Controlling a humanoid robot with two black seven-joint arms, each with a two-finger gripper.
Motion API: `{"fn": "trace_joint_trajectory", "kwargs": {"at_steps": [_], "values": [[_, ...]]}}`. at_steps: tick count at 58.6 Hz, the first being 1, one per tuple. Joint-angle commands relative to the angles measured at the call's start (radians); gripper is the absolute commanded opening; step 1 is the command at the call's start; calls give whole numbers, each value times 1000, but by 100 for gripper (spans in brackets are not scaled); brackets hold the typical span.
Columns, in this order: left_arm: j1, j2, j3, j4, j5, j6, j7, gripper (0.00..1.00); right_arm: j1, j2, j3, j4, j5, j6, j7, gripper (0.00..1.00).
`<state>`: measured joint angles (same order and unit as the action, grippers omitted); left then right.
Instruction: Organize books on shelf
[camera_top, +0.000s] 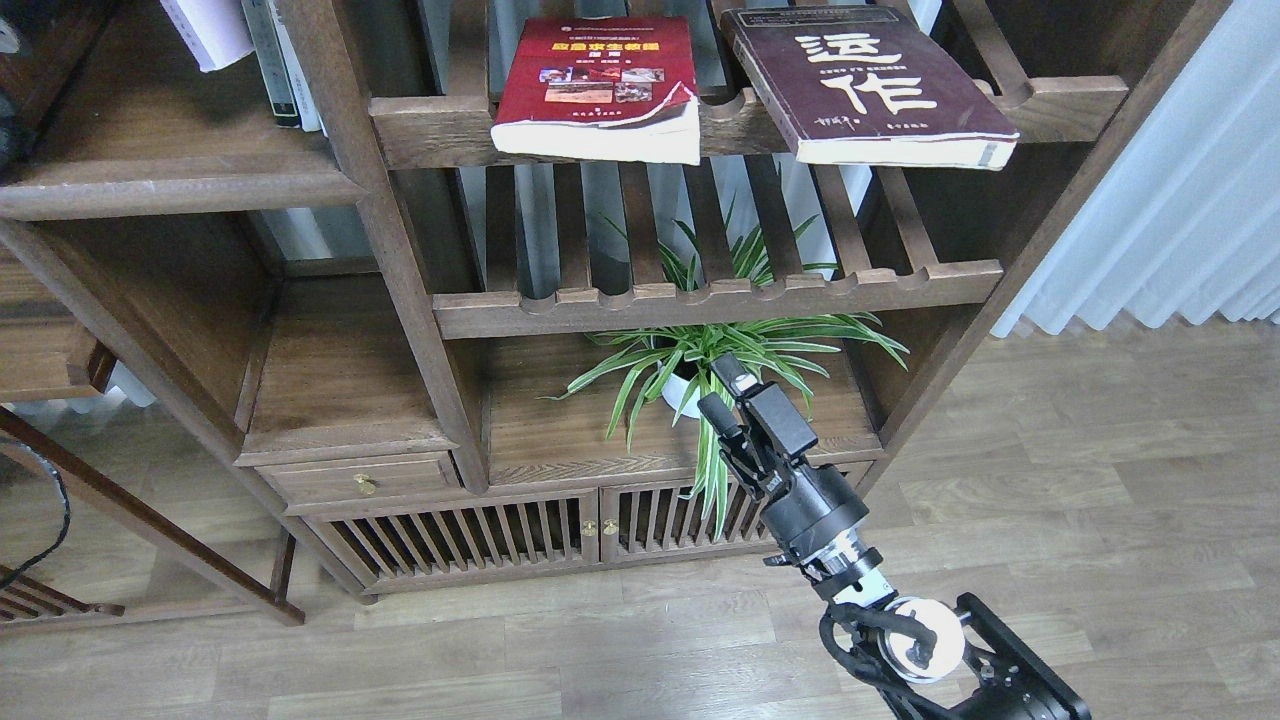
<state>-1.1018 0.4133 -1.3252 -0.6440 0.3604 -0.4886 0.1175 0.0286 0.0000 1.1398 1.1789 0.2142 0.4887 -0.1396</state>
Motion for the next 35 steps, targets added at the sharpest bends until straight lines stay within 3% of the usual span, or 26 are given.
{"fn": "trace_joint_trajectory", "kwargs": {"at_steps": [1,8,19,35], "values": [[3,-16,-2,1,2,0,-42,1,5,0,0,1,1,0,0,92],[3,-34,12,0,22,0,-70,2,7,0,0,1,1,0,0,92],[5,-10,103,-42,37,0,-58,2,7,0,0,8,5,0,6,92],[5,74,146,-83,58,0,33,5,17,0,0,8,7,0,8,92]]}}
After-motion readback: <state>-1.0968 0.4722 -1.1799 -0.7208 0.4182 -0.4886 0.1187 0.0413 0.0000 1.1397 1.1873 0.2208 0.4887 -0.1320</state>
